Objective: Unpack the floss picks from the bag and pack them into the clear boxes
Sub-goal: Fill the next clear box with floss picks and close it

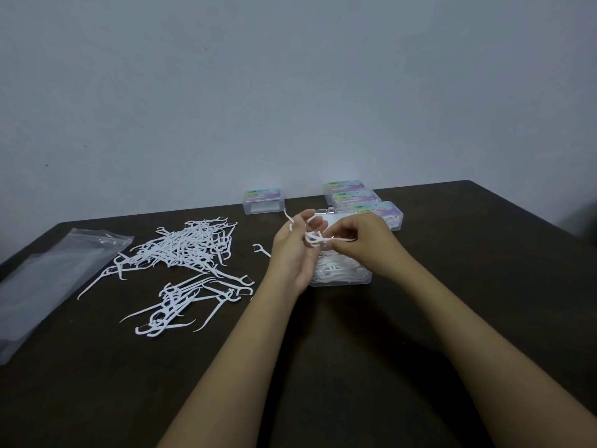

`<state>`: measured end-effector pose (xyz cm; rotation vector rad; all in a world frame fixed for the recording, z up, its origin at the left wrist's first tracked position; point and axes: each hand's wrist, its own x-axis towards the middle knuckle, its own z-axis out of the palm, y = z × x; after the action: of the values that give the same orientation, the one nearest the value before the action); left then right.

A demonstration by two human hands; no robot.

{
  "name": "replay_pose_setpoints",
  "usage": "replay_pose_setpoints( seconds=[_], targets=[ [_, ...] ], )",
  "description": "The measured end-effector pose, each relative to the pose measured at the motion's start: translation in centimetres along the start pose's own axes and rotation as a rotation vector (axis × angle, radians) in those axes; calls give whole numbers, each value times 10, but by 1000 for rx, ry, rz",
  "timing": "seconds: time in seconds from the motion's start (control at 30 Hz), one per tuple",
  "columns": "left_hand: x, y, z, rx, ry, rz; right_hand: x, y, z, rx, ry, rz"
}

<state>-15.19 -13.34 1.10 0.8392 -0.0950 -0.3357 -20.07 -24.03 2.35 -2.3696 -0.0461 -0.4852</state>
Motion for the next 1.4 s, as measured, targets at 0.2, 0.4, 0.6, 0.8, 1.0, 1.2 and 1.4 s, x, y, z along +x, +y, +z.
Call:
replay_pose_setpoints(
  seconds=[0.2,0.4,0.6,0.8,1.0,1.2,1.4],
  targets=[
    [-3,6,-5,158,-112,-88,3,9,-14,109,68,104],
    [-4,8,-8,256,-48,-37,4,12,-17,-17,55,99],
    [1,16,-15,413,8,92,3,14,-23,-129,72,90],
    [3,20,-19,357,60,167,4,21,-26,-177,30,133],
    [1,20,-19,340,75,166,6,15,-8,-196,-71,104],
    [-3,18,-13,348,46,129,7,18,-11,9,106,139],
    [-9,8,-8,391,-22,86,3,11,-12,188,35,128]
  ],
)
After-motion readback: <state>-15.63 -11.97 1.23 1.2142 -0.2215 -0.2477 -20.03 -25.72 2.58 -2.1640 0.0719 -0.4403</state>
